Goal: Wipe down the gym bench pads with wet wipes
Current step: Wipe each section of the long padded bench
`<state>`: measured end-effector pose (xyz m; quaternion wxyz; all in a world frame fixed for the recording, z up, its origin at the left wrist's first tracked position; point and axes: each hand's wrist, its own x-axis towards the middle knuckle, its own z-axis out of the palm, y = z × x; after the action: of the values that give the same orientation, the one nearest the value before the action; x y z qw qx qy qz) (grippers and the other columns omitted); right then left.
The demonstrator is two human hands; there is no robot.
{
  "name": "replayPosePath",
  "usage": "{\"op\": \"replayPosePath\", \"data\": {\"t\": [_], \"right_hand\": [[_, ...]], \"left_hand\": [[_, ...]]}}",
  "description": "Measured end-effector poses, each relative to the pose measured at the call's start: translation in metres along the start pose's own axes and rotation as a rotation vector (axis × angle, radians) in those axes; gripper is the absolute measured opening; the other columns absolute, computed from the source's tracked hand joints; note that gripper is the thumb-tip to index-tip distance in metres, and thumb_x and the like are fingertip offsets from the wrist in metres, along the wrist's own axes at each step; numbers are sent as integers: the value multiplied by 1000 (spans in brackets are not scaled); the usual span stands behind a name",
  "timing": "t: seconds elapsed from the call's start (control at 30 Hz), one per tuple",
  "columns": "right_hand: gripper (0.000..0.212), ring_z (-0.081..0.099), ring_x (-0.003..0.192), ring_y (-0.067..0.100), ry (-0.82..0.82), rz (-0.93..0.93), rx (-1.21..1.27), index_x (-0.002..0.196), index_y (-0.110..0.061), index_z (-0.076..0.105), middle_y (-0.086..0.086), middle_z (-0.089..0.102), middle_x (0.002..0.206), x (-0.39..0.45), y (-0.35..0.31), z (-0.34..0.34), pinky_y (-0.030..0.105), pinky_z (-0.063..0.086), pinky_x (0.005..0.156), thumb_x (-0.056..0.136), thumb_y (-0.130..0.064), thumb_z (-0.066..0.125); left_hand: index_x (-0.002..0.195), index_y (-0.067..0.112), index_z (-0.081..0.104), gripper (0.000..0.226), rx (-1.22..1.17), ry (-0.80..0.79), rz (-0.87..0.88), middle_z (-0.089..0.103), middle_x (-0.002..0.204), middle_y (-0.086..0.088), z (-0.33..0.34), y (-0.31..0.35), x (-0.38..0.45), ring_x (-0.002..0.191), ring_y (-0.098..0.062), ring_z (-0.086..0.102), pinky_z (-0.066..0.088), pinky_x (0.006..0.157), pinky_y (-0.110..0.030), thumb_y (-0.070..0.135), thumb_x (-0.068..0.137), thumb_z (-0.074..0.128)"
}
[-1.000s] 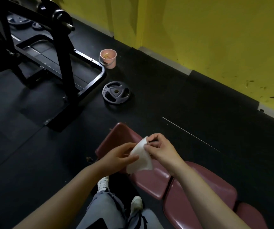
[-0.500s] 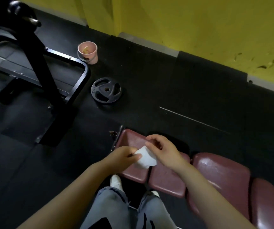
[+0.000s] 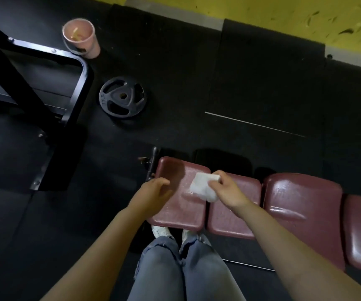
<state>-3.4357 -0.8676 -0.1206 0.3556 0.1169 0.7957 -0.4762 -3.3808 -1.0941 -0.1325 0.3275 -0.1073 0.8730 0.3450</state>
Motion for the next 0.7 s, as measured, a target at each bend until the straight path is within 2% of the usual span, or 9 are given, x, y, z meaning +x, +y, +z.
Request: {"op": "replayPosePath", "data": {"t": [0.1, 0.3, 0.37, 0.43, 0.5, 0.53, 0.6, 0.67, 0.7], "right_hand": [[22, 55, 86, 19, 249, 34, -81, 121, -9, 46, 7, 58, 103, 41, 27, 3, 27, 41, 70, 100, -15, 46], [41, 54, 122, 33, 537, 103, -179, 142, -12, 47, 13, 58, 134, 116, 76, 15, 32, 41, 98, 103, -15, 38], [41, 51, 128, 31, 544, 111, -179, 142, -10, 47, 12, 54, 140, 137, 89, 34, 31, 37, 105, 102, -14, 38], [41, 49, 130, 30, 535, 116, -178, 141, -10, 49, 11, 53, 141, 154, 93, 59, 32, 36, 109, 101, -13, 40], [39, 46, 132, 31, 562, 72, -187, 137, -6, 53, 14, 53, 140, 164, 89, 90, 34, 33, 111, 99, -9, 41], [37, 47, 129, 33, 595, 18, -214, 131, -6, 56, 16, 56, 135, 167, 81, 108, 38, 34, 110, 97, -7, 42], [37, 51, 114, 32, 619, -176, -293, 119, -10, 63, 15, 60, 118, 168, 59, 146, 44, 39, 104, 91, -8, 40], [37, 51, 108, 27, 490, -464, -414, 114, -10, 63, 9, 59, 113, 167, 36, 182, 43, 40, 102, 89, -13, 36], [34, 53, 107, 27, 350, -626, -480, 111, -9, 63, 9, 61, 112, 165, 31, 195, 43, 41, 101, 91, -13, 36]], "left_hand": [[137, 17, 51, 45, -39, 99, -106, 54, 134, -4, 17, -23, 20, 123, -28, 51, 45, 103, -45, 29, 94, 58], [118, 30, 54, 45, -133, 146, -179, 62, 113, 8, 51, -57, 42, 112, -22, 57, 49, 96, -49, 47, 80, 38], [104, 33, 55, 26, -179, 161, -198, 61, 99, 11, 56, -61, 43, 99, -20, 60, 52, 88, -46, 34, 82, 42], [98, 29, 56, 26, -256, 200, -204, 60, 88, 7, 59, -62, 44, 86, -19, 60, 53, 77, -42, 12, 82, 45], [111, 16, 59, 34, -336, 224, -234, 56, 85, 13, 63, -65, 45, 77, -5, 57, 52, 74, -24, 0, 86, 43], [119, 11, 58, 37, -359, 237, -246, 51, 84, 20, 65, -65, 45, 74, 3, 53, 46, 71, -11, -2, 89, 42], [126, 16, 58, 43, -438, 237, -276, 47, 87, 27, 67, -62, 43, 74, 13, 52, 40, 65, -2, -5, 92, 41], [110, 31, 61, 49, -573, 226, -326, 60, 90, 21, 69, -63, 44, 85, 10, 62, 46, 68, -6, -8, 88, 43], [102, 35, 62, 48, -625, 225, -369, 67, 88, 15, 72, -68, 44, 90, 1, 67, 52, 73, -13, -6, 84, 46]]}}
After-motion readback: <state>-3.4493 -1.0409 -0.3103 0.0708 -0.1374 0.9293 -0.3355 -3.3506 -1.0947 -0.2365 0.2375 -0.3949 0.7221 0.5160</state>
